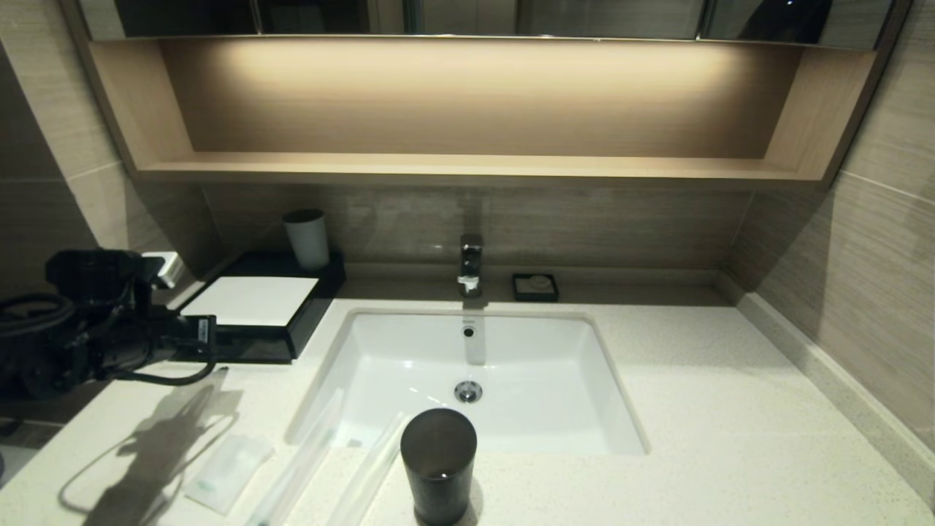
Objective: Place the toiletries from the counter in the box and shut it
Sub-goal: Open the drawer
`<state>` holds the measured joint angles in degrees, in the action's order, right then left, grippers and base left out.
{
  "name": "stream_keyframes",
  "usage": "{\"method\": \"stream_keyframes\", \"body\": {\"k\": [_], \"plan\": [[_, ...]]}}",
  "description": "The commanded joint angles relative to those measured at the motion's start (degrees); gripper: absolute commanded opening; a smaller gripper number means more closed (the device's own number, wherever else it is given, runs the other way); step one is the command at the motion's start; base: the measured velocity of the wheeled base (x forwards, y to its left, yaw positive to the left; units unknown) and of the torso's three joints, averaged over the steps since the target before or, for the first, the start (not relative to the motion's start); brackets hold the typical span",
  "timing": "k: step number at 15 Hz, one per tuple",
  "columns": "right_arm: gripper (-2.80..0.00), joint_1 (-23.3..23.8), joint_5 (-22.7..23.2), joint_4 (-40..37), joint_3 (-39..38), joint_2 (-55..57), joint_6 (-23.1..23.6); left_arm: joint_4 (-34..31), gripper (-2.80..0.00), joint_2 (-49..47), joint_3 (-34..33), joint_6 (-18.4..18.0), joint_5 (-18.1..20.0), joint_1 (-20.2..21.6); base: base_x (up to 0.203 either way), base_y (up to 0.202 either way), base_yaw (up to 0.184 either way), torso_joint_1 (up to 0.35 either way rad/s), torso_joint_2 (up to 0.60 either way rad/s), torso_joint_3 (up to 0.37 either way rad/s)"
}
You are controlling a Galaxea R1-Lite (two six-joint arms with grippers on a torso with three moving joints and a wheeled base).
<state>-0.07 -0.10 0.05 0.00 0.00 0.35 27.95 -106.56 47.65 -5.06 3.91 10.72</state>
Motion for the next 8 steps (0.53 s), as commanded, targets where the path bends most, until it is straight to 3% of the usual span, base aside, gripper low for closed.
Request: {"method": "stream_keyframes", "body": {"k": [1, 6, 8], "plan": [[-2.80, 0.0, 0.0, 0.0, -0.1, 0.0, 0.0, 1.2, -2.80, -0.3, -0.6, -0.1, 0.0, -0.1, 0.000, 0.000, 0.000, 0.000, 0.00, 0.000], [-2.80, 0.0, 0.0, 0.0, -0.1, 0.0, 0.0, 10.8, -2.80, -3.7, -2.4, -1.3, 0.0, 0.5, 0.000, 0.000, 0.000, 0.000, 0.00, 0.000], [-2.80, 0.0, 0.0, 0.0, -0.1, 0.0, 0.0, 11.9, -2.80, -4.2, -2.7, -2.2, 0.0, 0.6, 0.000, 0.000, 0.000, 0.000, 0.00, 0.000]]}}
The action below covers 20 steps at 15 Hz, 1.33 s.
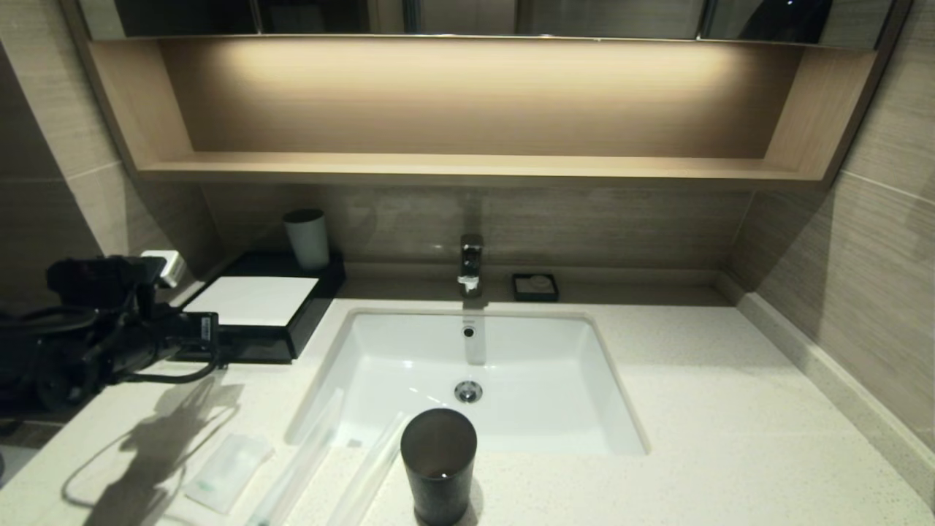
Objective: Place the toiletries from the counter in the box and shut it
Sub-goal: Open the drawer
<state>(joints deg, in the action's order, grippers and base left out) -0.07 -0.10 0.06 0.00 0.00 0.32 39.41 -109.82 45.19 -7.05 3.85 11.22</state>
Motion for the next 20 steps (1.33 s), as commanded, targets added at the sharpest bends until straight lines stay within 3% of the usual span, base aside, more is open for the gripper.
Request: {"method": "stream_keyframes", "body": {"k": [1, 7, 15, 20], "plan": [[-2.80, 0.0, 0.0, 0.0, -0.1, 0.0, 0.0, 0.4, -2.80, -1.0, -0.4, -0.2, 0.0, 0.1, 0.000, 0.000, 0.000, 0.000, 0.00, 0.000], [-2.80, 0.0, 0.0, 0.0, -0.1, 0.0, 0.0, 2.4, -2.80, -3.3, -1.1, -0.4, 0.0, 0.1, 0.000, 0.000, 0.000, 0.000, 0.00, 0.000], [-2.80, 0.0, 0.0, 0.0, -0.1, 0.0, 0.0, 17.2, -2.80, -5.9, -7.5, -3.7, 0.4, 0.0, 0.000, 0.000, 0.000, 0.000, 0.00, 0.000], [-2.80, 0.0, 0.0, 0.0, -0.1, 0.0, 0.0, 17.5, -2.80, -5.0, -9.2, -3.7, 0.5, 0.0, 0.000, 0.000, 0.000, 0.000, 0.00, 0.000]]}}
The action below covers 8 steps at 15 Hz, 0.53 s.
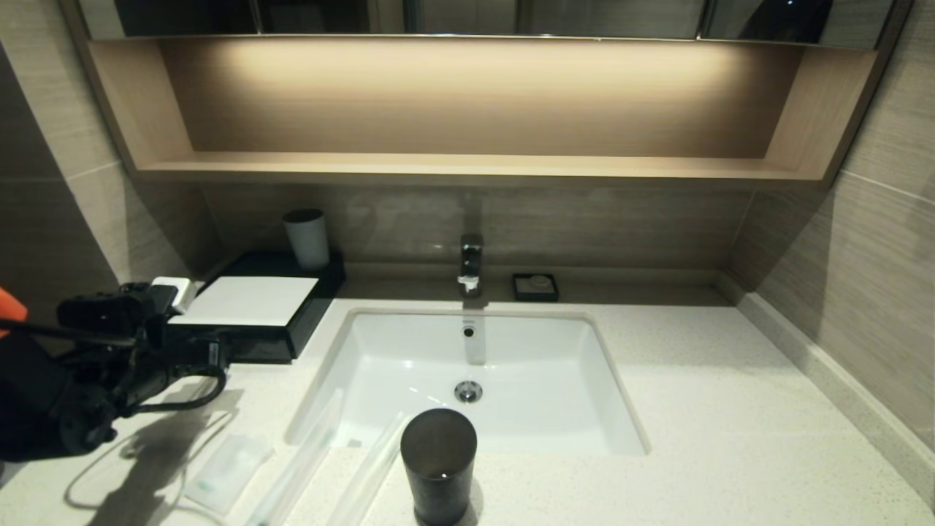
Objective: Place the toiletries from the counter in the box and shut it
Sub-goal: Open the drawer
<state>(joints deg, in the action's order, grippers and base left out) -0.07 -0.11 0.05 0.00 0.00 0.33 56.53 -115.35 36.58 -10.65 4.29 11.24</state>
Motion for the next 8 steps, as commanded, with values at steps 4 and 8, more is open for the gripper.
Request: {"method": "stream_keyframes", "body": {"k": [4, 8], "plan": [[-2.80, 0.0, 0.0, 0.0, -0.1, 0.0, 0.0, 1.8, -2.80, 0.3, -2.2, 0.3, 0.0, 0.1, 0.000, 0.000, 0.000, 0.000, 0.00, 0.000], [-2.80, 0.0, 0.0, 0.0, -0.1, 0.0, 0.0, 4.0, -2.80, -0.6, -2.5, 0.4, 0.0, 0.1, 0.000, 0.000, 0.000, 0.000, 0.00, 0.000]]}}
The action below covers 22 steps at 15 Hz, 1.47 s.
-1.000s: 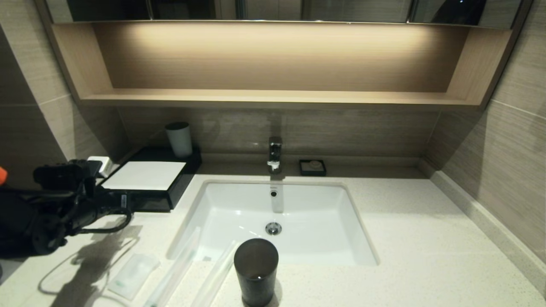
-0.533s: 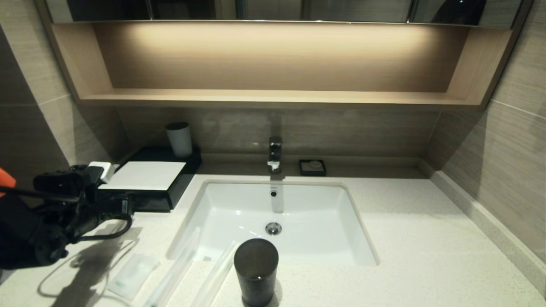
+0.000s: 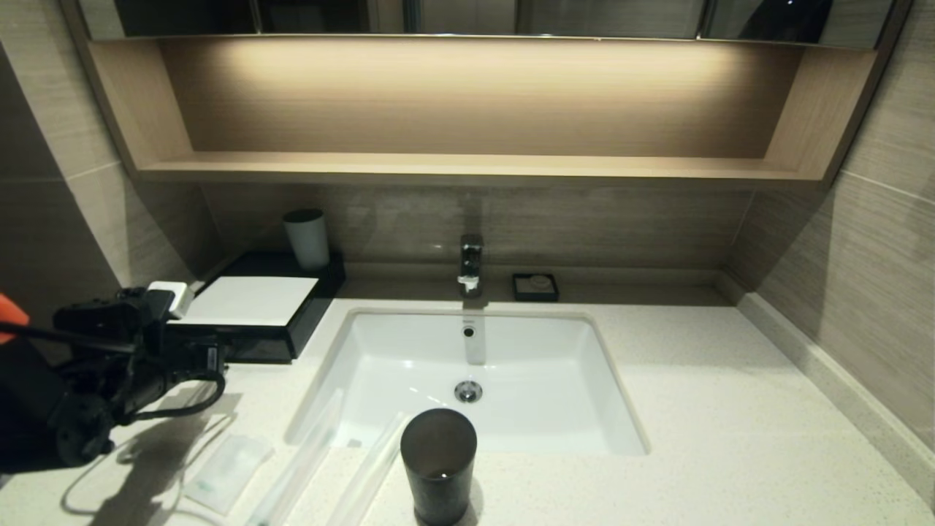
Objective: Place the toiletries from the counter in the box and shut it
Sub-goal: Open the drawer
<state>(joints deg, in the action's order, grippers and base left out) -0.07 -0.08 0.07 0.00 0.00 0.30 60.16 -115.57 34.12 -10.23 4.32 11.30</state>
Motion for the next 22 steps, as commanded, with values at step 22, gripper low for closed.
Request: {"method": "stream_keyframes", "body": {"k": [22], "plan": [[-2.80, 0.0, 0.0, 0.0, -0.1, 0.0, 0.0, 0.2, -2.80, -4.7, 5.4, 0.0, -0.1, 0.0, 0.000, 0.000, 0.000, 0.000, 0.00, 0.000]]}}
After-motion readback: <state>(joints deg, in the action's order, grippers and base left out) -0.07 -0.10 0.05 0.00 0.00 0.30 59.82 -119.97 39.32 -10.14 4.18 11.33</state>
